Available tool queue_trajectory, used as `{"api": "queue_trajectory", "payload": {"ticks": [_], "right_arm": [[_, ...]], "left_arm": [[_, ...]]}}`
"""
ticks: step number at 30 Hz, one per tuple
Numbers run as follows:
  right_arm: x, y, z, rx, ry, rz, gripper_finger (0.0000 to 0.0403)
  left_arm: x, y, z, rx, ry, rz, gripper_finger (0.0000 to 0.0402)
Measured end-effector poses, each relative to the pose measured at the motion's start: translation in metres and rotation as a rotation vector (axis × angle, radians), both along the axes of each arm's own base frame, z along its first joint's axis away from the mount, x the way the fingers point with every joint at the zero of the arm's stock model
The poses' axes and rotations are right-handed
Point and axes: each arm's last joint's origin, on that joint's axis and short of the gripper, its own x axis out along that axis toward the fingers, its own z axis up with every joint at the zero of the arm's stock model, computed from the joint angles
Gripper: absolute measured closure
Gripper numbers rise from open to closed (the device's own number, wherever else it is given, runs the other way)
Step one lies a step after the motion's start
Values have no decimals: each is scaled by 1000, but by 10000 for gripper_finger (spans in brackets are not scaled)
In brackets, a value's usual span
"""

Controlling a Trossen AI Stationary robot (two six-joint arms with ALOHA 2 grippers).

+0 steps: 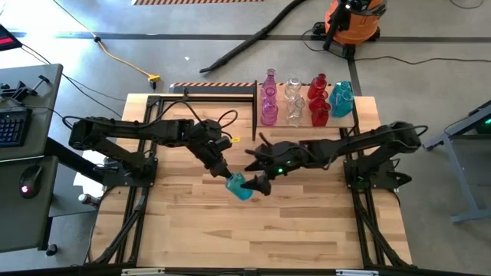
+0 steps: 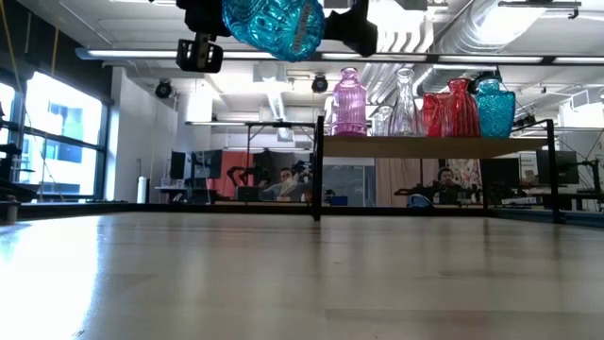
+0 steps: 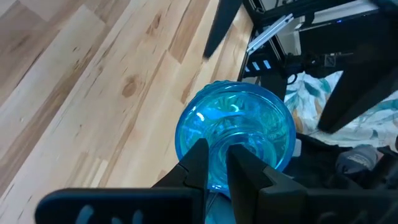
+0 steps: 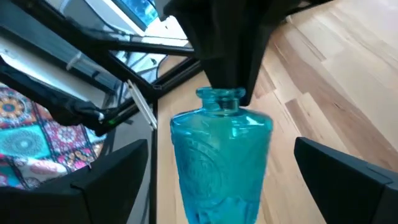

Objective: Sort vases onto shelf
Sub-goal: Put the blue vase on the shelf aligned with the other blue vase

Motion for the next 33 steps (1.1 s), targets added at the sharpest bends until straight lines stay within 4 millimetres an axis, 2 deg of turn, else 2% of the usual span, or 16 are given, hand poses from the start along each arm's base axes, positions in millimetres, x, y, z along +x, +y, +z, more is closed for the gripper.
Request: {"api": "queue_trajectory", "payload": {"ticks": [13,23,27,33], "right_arm": [[39,18,-21,-42,78,49,18],[46,25,-24,-59,90,71,20],[45,24,-24,-60,94,69,42],[45,24,-25,-63,102,65,106]], "left_arm": [[0,0,0,-3,-5,-12,376],[1,0,1,1,-17,-19,376],[1,0,1,1,-17,-18,376],[1,0,1,0,-23,-20,375]]}}
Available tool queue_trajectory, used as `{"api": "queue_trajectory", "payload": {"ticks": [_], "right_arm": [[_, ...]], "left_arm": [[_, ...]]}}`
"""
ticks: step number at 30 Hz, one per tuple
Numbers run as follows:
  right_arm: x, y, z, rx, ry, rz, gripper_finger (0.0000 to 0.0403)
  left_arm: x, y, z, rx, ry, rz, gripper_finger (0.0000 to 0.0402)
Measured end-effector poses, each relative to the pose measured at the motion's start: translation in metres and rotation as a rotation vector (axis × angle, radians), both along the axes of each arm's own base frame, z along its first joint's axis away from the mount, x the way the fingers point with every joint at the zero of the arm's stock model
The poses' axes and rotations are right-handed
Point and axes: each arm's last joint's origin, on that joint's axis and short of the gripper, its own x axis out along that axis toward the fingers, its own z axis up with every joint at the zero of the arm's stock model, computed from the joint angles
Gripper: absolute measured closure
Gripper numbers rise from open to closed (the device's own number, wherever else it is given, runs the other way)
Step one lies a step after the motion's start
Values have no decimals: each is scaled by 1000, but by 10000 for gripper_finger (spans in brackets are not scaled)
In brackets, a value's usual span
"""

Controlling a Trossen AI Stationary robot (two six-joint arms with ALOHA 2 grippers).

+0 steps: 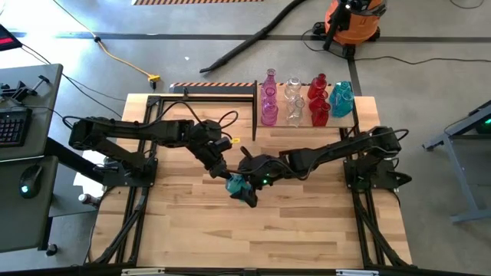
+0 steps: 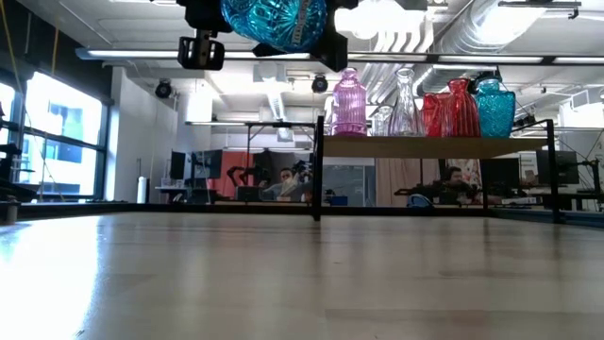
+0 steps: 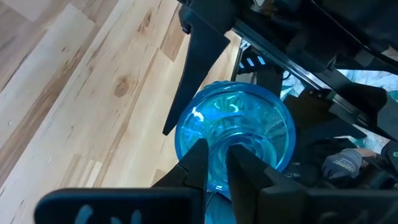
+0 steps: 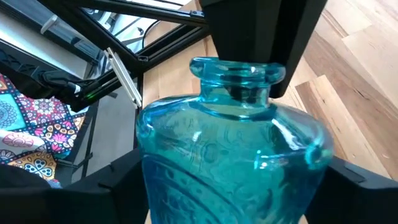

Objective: Sort vases onto shelf
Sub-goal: Put the blue vase on the shelf aligned with the other blue vase

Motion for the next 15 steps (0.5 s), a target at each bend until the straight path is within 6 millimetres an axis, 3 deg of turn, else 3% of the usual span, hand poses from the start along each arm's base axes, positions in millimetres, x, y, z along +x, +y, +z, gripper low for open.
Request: {"api": "queue_trajectory", "payload": {"ticks": [3,15], "right_arm": [[-1,0,-1,-1,8,-1,129],[-1,0,-1,7,13,-17,126]], "left_arm": [[0,0,0,2,-1,3,369],[0,0,0,7,-8,3,358]]}}
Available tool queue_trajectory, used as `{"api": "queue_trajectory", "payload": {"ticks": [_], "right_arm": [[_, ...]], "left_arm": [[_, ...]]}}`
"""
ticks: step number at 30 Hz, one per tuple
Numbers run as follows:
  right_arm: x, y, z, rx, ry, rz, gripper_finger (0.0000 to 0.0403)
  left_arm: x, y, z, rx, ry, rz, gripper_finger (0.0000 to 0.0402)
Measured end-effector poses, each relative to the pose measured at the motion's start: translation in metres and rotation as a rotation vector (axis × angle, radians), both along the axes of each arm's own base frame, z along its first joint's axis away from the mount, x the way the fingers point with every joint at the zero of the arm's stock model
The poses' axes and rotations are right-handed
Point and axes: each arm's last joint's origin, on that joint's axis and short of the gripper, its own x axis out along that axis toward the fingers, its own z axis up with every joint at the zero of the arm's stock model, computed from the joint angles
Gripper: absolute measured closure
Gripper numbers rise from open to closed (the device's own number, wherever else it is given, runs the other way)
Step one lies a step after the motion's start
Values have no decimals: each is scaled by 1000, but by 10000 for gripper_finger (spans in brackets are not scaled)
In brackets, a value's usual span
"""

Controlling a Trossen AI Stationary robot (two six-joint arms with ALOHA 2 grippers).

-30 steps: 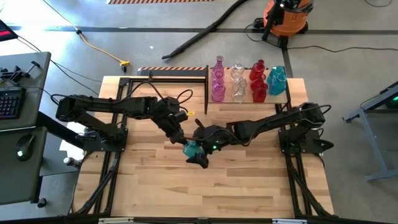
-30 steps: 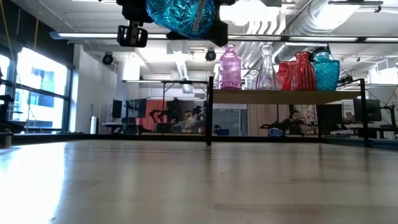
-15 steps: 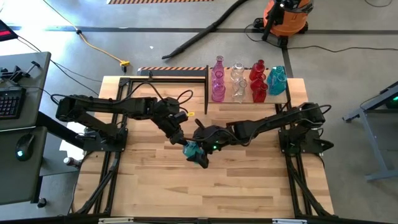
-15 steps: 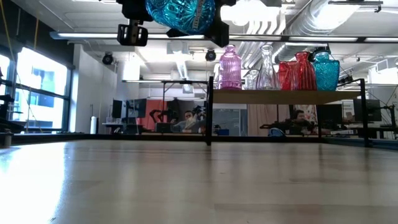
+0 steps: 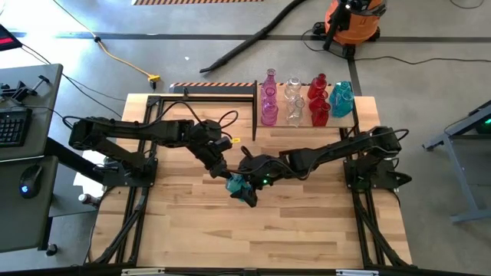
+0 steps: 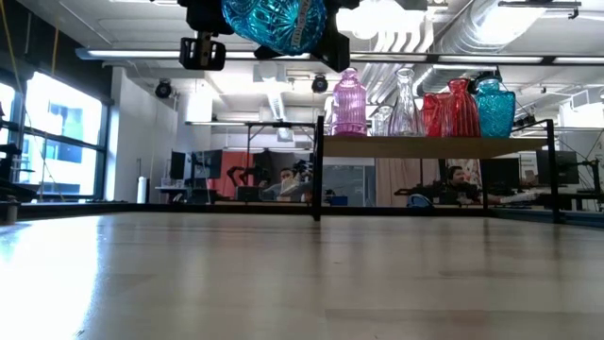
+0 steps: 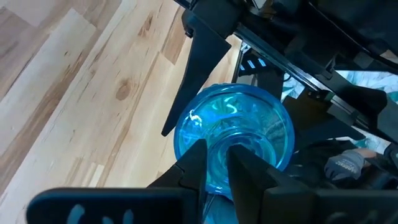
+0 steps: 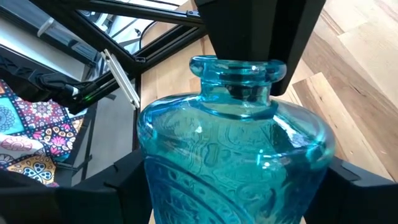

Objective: Sort vases onto shelf
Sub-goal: Put the blue vase on the shelf aligned with the other blue vase

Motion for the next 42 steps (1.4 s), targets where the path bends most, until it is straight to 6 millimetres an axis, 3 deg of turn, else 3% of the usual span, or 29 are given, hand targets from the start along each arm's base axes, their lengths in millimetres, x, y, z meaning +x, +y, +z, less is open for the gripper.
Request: {"api": "queue_trajectory", "payload": {"ticks": [14,22,35,42], "right_arm": [[0,2,2,-11,-14,29,123],[-1,1,-1,-16,14,16,122],[-1,2,0,-13,7,22,122],[-2,3,-2,-9,22,38,122]], "left_arm": [[0,0,1,-90,2,-65,357],[2,3,-2,-99,54,58,357],[2,9,-1,-189,61,18,357],[4,9,-1,-277,67,-63,329]]}}
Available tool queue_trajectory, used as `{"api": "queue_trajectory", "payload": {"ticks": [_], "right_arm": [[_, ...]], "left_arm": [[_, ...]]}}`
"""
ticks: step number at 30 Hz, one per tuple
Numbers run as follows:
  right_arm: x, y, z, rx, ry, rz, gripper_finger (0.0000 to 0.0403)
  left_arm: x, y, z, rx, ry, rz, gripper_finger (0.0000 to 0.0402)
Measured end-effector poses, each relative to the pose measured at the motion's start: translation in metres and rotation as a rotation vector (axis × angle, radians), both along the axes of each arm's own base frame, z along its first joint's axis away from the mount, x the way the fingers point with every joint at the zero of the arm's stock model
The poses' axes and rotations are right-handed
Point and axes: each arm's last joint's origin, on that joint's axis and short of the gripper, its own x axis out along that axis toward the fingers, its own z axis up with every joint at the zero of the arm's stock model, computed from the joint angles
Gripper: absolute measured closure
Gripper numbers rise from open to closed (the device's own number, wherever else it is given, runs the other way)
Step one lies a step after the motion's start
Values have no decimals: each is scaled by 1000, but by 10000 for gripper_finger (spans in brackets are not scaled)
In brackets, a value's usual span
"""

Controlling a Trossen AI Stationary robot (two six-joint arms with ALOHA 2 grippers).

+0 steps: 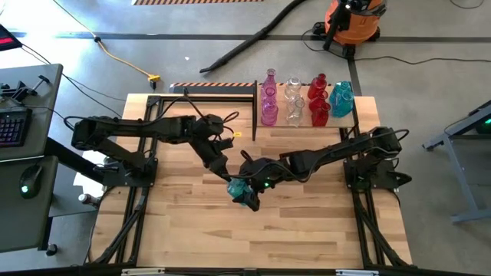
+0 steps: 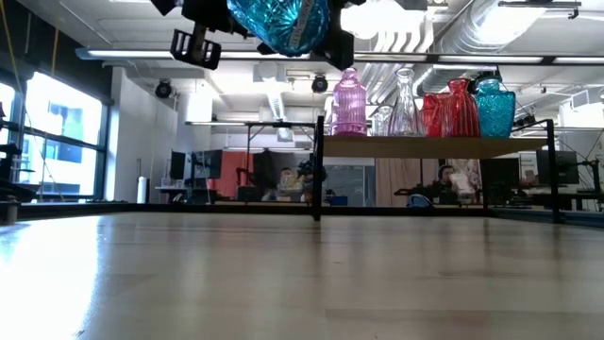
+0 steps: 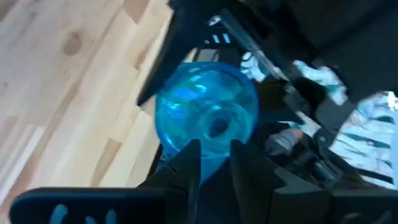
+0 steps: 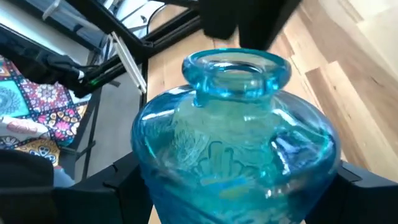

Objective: Sort vases onto shelf
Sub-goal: Put the blue vase on the shelf aligned with the other blue vase

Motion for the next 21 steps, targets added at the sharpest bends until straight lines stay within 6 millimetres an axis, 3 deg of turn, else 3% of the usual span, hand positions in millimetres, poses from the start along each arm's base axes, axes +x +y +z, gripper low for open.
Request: {"api": "queue_trajectory", "payload": {"ticks": [13,21], "right_arm": [[-2,5,-3,7,28,-25,122],[-12,5,10,-7,23,-65,121]], "left_arm": [[-1,11,8,-81,-46,-26,300],[-7,18,14,-32,-108,-21,300]]}}
